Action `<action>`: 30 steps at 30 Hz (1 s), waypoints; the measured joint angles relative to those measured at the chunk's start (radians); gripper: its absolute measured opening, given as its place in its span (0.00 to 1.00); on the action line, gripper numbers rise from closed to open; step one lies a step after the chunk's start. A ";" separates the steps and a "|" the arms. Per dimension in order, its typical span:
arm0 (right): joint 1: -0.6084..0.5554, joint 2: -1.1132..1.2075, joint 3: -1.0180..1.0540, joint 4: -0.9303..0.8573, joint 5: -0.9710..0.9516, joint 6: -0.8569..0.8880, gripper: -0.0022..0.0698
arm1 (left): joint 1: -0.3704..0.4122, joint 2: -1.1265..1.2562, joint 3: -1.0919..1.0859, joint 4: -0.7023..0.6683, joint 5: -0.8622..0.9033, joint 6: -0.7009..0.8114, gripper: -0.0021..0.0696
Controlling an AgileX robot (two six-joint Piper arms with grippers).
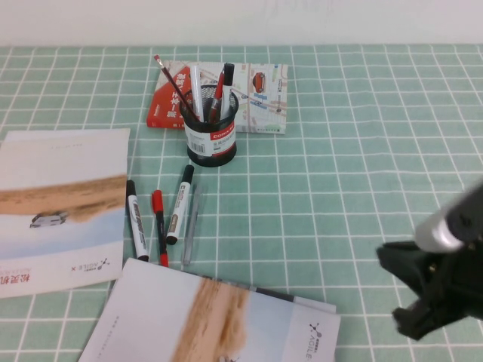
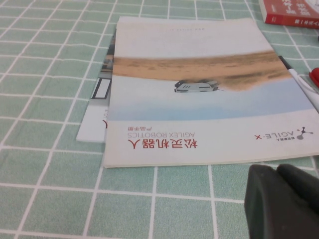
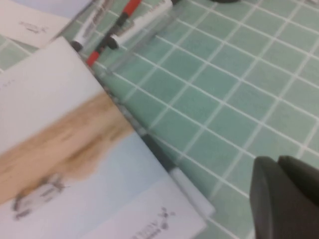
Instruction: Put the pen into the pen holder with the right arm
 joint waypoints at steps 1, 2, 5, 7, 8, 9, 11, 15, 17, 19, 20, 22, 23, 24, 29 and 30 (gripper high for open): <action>-0.016 -0.013 0.028 0.000 -0.023 0.001 0.00 | 0.000 0.000 0.000 0.000 0.000 0.000 0.02; -0.041 -0.033 0.059 0.005 -0.041 0.001 0.00 | 0.000 0.000 0.000 0.000 0.000 0.000 0.02; -0.149 -0.136 0.162 0.040 -0.070 0.002 0.00 | 0.000 0.000 0.000 0.000 0.000 0.000 0.02; -0.222 -0.216 0.229 0.053 -0.081 0.002 0.00 | 0.000 0.000 0.000 0.000 0.000 0.000 0.02; -0.260 -0.265 0.267 0.054 -0.084 0.002 0.00 | 0.000 0.000 0.000 0.000 0.000 0.000 0.02; -0.296 -0.316 0.303 0.054 -0.088 0.002 0.00 | 0.000 0.000 0.000 0.000 0.000 0.000 0.02; -0.355 -0.414 0.367 0.055 -0.088 0.002 0.00 | 0.000 0.000 0.000 0.000 0.000 0.000 0.02; -0.469 -0.626 0.492 0.059 -0.096 0.002 0.00 | 0.000 0.000 0.000 0.000 0.000 0.000 0.02; -0.516 -0.718 0.549 0.059 -0.107 0.002 0.00 | 0.000 0.000 0.000 0.000 0.000 0.000 0.02; -0.537 -0.788 0.587 0.060 -0.112 0.002 0.00 | 0.000 0.000 0.000 0.000 0.000 0.000 0.02; -0.542 -0.822 0.603 0.060 -0.112 0.002 0.00 | 0.000 0.000 0.000 0.000 0.000 0.000 0.02; -0.546 -0.877 0.615 0.056 -0.112 0.002 0.00 | 0.000 0.000 0.000 0.000 0.000 0.000 0.02; -0.546 -0.904 0.617 0.056 -0.104 0.002 0.00 | 0.000 0.000 0.000 0.000 0.000 0.000 0.02; -0.546 -0.929 0.617 0.051 -0.094 0.002 0.00 | 0.000 0.000 0.000 0.000 0.000 0.000 0.02; -0.546 -0.968 0.617 0.044 0.009 0.002 0.00 | 0.000 0.000 0.000 0.000 0.000 0.000 0.02; -0.546 -0.968 0.617 0.044 0.026 0.002 0.00 | 0.000 0.000 0.000 0.000 0.000 0.000 0.02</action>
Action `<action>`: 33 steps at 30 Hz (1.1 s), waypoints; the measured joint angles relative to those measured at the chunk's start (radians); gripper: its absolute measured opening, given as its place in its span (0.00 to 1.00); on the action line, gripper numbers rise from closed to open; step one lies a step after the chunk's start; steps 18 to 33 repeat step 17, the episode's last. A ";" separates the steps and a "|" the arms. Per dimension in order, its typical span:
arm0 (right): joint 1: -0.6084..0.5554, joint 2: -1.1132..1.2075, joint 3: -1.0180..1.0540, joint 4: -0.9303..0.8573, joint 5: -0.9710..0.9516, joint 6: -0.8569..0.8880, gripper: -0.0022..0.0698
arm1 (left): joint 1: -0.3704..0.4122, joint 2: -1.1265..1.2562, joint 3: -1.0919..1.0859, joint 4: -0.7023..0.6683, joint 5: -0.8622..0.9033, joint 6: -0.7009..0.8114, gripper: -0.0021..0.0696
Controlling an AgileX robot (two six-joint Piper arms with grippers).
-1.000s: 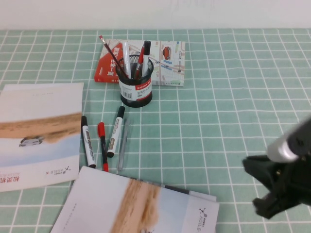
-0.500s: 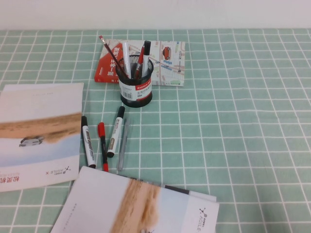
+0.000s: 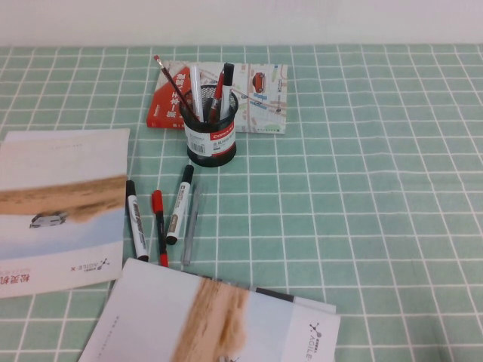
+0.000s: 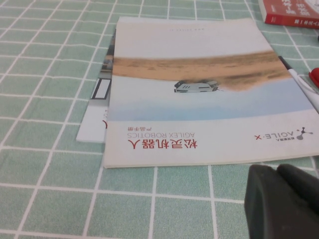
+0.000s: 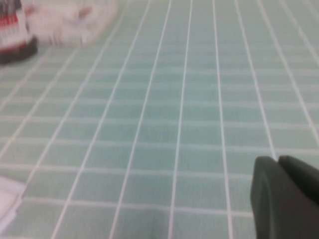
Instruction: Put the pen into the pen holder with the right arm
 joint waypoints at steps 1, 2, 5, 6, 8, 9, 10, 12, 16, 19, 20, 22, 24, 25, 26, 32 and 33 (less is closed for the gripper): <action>0.000 0.000 0.000 0.000 0.007 0.000 0.00 | 0.000 0.000 0.000 0.000 0.000 0.000 0.02; 0.000 0.000 0.001 0.000 0.012 0.000 0.00 | 0.000 0.000 0.000 0.000 0.000 0.000 0.02; 0.000 0.000 0.001 0.000 0.016 0.000 0.00 | 0.000 0.000 0.000 0.000 0.000 0.000 0.02; 0.000 0.000 0.001 0.000 0.016 0.000 0.00 | 0.000 0.000 0.000 0.000 0.000 0.000 0.02; 0.000 0.000 0.001 0.000 0.016 0.000 0.00 | 0.000 0.000 0.000 0.000 0.000 0.000 0.02; 0.000 0.000 0.001 0.000 0.018 0.000 0.00 | 0.000 0.000 0.000 0.000 0.000 0.000 0.02; 0.000 0.000 0.001 0.000 0.018 0.000 0.00 | 0.000 0.000 0.000 0.000 0.000 0.000 0.02; 0.000 0.000 0.001 0.000 0.018 0.000 0.00 | 0.000 0.000 0.000 0.000 0.000 0.000 0.02; 0.000 0.000 0.001 0.000 0.018 0.000 0.00 | 0.000 0.000 0.000 0.000 0.000 0.000 0.02; 0.000 0.000 0.001 0.000 0.018 0.000 0.00 | 0.000 0.000 0.000 0.000 0.000 0.000 0.02; 0.000 0.000 0.001 0.000 0.018 0.000 0.00 | 0.000 0.000 0.000 0.000 0.000 0.000 0.02; 0.000 0.000 0.001 0.000 0.018 0.000 0.00 | 0.000 0.000 0.000 0.000 0.000 0.000 0.02; 0.000 0.000 0.001 0.000 0.018 0.000 0.00 | 0.000 0.000 0.000 0.000 0.000 0.000 0.02; 0.000 0.000 0.001 0.000 0.018 0.000 0.00 | 0.000 0.000 0.000 0.000 0.000 0.000 0.02; 0.000 0.000 0.001 0.000 0.018 0.000 0.00 | 0.000 0.000 0.000 0.000 0.000 0.000 0.02; 0.000 0.000 0.001 0.000 0.018 0.000 0.00 | 0.000 0.000 0.000 0.000 0.000 0.000 0.02; 0.000 0.000 0.001 0.000 0.018 0.000 0.00 | 0.000 0.000 0.000 0.000 0.000 0.000 0.02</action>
